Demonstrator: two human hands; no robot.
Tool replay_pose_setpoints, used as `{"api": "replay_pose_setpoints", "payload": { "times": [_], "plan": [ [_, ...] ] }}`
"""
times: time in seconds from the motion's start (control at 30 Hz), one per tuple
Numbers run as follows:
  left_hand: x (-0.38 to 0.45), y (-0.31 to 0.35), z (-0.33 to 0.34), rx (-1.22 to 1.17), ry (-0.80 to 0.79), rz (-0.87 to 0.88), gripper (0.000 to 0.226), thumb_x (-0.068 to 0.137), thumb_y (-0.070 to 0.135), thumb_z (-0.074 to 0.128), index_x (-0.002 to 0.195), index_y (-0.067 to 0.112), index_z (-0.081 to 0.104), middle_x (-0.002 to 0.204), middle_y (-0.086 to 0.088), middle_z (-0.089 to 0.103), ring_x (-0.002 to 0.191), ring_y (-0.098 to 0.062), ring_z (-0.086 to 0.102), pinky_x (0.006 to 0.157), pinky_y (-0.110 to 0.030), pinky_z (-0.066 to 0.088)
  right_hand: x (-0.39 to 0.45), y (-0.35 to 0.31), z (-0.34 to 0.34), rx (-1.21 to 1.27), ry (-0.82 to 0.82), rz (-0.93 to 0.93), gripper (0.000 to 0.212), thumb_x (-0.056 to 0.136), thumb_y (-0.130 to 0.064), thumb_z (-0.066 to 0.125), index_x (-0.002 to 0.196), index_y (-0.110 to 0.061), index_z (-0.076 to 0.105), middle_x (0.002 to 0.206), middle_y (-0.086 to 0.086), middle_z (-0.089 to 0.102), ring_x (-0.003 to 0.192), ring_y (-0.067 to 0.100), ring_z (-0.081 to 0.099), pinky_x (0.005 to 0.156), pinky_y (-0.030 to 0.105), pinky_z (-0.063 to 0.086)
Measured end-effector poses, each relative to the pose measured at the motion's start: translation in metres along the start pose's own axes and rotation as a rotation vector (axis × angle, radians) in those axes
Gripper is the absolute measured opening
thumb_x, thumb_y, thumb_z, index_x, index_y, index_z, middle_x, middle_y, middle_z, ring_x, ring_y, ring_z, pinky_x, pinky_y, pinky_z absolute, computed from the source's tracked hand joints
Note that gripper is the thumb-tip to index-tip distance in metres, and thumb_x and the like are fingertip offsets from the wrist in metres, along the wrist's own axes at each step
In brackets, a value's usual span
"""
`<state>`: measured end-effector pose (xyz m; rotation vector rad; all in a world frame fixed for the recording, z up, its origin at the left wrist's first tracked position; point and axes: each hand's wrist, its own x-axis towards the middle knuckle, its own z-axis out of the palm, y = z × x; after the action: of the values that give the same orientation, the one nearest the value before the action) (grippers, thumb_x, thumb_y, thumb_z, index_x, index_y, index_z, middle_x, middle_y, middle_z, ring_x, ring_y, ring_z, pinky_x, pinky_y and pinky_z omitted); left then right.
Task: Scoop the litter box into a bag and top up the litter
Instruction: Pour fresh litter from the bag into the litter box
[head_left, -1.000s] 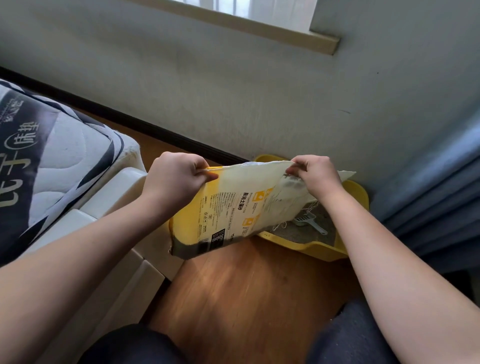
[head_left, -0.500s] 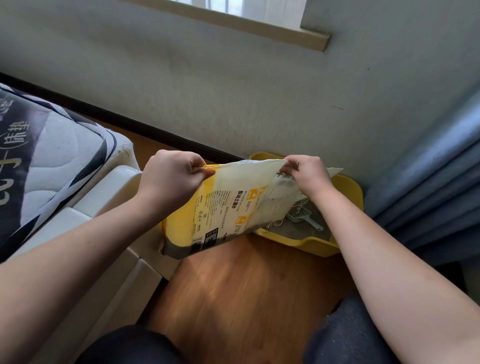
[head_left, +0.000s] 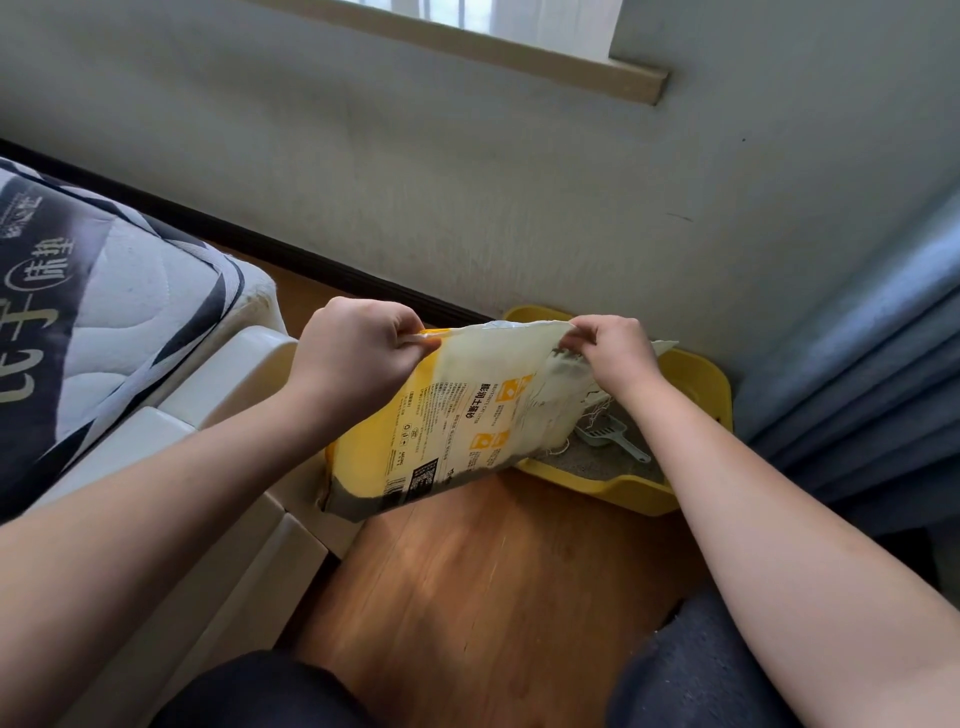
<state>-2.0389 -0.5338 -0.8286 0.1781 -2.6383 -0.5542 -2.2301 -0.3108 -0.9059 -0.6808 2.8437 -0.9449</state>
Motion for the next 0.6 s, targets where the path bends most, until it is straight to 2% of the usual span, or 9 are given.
{"api": "replay_pose_setpoints", "payload": {
  "times": [0.1,0.43,0.6],
  "plan": [
    [0.0005,0.0013,0.0001,0.007,0.003,-0.009,0.023,0.089,0.035,0.065,0.088,0.015,0.076,0.069,-0.001,0.069,0.063,-0.017,0.062,0.056,-0.036,0.054,-0.0034,-0.0012,0.0015,0.051,0.036,-0.005,0.015,0.093,-0.025,0.061,0.085,-0.030,0.072,0.086,-0.007,0.069,0.086,0.017,0.060,0.070,0.026,0.040],
    [0.0001,0.0018,-0.0010,0.012,0.026,-0.001,0.024,0.091,0.032,0.064,0.086,0.012,0.076,0.068,-0.001,0.068,0.061,-0.016,0.062,0.054,-0.036,0.054,-0.0034,-0.0055,0.0053,0.091,0.088,-0.041,0.015,0.093,-0.021,0.060,0.092,-0.025,0.074,0.093,-0.004,0.070,0.091,0.018,0.061,0.078,0.029,0.048],
    [-0.0004,0.0011,-0.0001,0.011,0.027,0.003,0.024,0.091,0.033,0.064,0.088,0.012,0.075,0.069,-0.001,0.069,0.062,-0.016,0.062,0.054,-0.034,0.054,-0.0005,-0.0039,0.0044,0.071,0.091,-0.044,0.013,0.093,-0.023,0.062,0.091,-0.027,0.074,0.087,-0.007,0.068,0.088,0.018,0.061,0.071,0.024,0.039]
  ]
}}
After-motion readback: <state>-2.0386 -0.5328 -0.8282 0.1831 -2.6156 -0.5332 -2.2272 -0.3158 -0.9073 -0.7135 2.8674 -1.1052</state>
